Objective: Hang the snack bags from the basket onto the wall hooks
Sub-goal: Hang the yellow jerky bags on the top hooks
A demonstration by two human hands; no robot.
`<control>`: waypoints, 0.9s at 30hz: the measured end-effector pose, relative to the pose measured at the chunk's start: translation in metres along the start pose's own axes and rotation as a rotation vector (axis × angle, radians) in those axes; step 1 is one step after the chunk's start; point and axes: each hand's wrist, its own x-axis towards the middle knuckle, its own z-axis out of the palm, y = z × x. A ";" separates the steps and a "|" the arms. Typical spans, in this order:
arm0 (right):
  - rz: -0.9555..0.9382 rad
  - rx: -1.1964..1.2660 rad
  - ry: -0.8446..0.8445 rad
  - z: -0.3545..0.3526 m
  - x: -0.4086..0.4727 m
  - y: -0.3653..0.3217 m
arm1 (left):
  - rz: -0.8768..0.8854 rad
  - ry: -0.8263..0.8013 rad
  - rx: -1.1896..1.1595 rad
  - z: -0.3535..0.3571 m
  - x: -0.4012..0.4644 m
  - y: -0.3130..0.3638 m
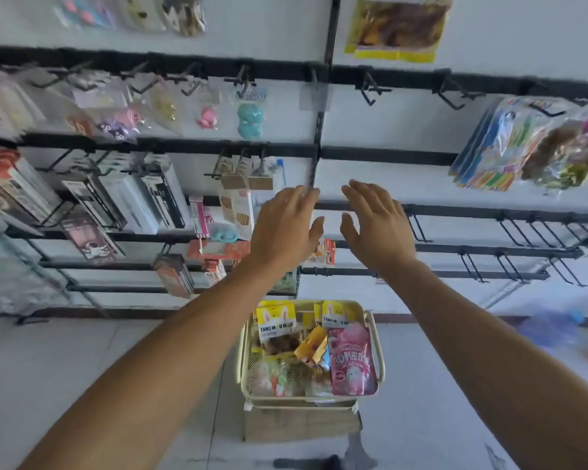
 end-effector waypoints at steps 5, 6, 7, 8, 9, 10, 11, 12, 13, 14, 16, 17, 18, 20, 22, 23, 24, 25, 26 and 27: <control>-0.017 0.023 -0.164 0.071 -0.060 0.001 | -0.080 -0.175 -0.021 0.061 -0.067 -0.024; -0.011 0.035 -0.211 0.085 -0.071 0.002 | -0.111 -0.228 -0.022 0.073 -0.079 -0.028; -0.006 0.048 -0.265 0.099 -0.081 0.004 | -0.149 -0.288 -0.024 0.087 -0.092 -0.032; -0.002 0.062 -0.317 0.114 -0.092 0.006 | -0.193 -0.336 -0.028 0.100 -0.105 -0.036; 0.005 0.079 -0.368 0.127 -0.102 0.008 | -0.248 -0.373 -0.043 0.113 -0.117 -0.040; 0.017 0.095 -0.417 0.141 -0.111 0.009 | -0.314 -0.408 -0.067 0.125 -0.129 -0.043; 0.031 0.112 -0.467 0.155 -0.120 0.010 | -0.390 -0.446 -0.095 0.137 -0.140 -0.046; 0.045 0.133 -0.518 0.168 -0.128 0.010 | -0.472 -0.479 -0.124 0.149 -0.151 -0.047; 0.064 0.160 -0.581 0.180 -0.135 0.010 | -0.558 -0.505 -0.159 0.163 -0.162 -0.048; 0.087 0.193 -0.646 0.193 -0.141 0.010 | -0.645 -0.528 -0.203 0.175 -0.172 -0.048; 0.143 0.249 -0.804 0.218 -0.149 0.011 | -0.829 -0.551 -0.311 0.197 -0.186 -0.047; 0.166 0.266 -0.872 0.233 -0.152 0.013 | -0.916 -0.547 -0.366 0.209 -0.192 -0.047; 0.198 0.278 -0.927 0.248 -0.154 0.014 | -0.988 -0.548 -0.410 0.221 -0.196 -0.048; 0.288 0.320 -0.981 0.278 -0.157 0.015 | -1.067 -0.545 -0.466 0.245 -0.203 -0.055; 0.351 0.361 -1.028 0.310 -0.161 0.015 | -1.103 -0.543 -0.503 0.272 -0.208 -0.066; 0.377 0.376 -1.050 0.326 -0.161 0.015 | -1.114 -0.542 -0.516 0.286 -0.210 -0.072; 0.412 0.389 -1.071 0.342 -0.161 0.014 | -1.119 -0.544 -0.514 0.301 -0.212 -0.079; 0.456 0.398 -1.089 0.356 -0.160 0.012 | -1.118 -0.529 -0.510 0.316 -0.215 -0.087; 0.503 0.402 -1.104 0.370 -0.159 0.012 | -1.114 -0.514 -0.499 0.332 -0.218 -0.094; 0.546 0.411 -1.113 0.383 -0.159 0.011 | -1.108 -0.499 -0.488 0.346 -0.221 -0.100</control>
